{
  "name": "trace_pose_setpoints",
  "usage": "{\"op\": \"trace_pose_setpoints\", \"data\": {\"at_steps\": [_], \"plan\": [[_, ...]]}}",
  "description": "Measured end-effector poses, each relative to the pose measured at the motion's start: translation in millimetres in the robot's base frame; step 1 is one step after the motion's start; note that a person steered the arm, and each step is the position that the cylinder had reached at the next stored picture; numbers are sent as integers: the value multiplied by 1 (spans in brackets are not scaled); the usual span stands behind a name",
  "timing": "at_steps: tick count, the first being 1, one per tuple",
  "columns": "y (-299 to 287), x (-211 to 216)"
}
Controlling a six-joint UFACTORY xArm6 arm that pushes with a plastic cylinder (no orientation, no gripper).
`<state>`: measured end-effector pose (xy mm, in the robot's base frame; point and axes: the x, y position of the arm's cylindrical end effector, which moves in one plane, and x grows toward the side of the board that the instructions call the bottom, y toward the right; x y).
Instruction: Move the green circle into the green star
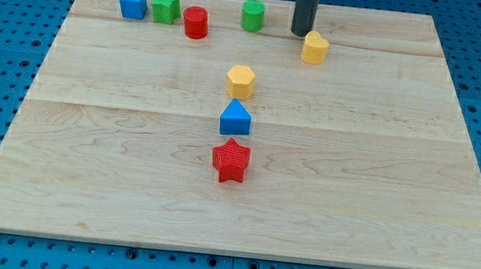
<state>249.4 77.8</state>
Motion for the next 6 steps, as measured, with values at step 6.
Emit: {"op": "trace_pose_setpoints", "data": {"at_steps": [6], "plan": [[-162, -26]]}}
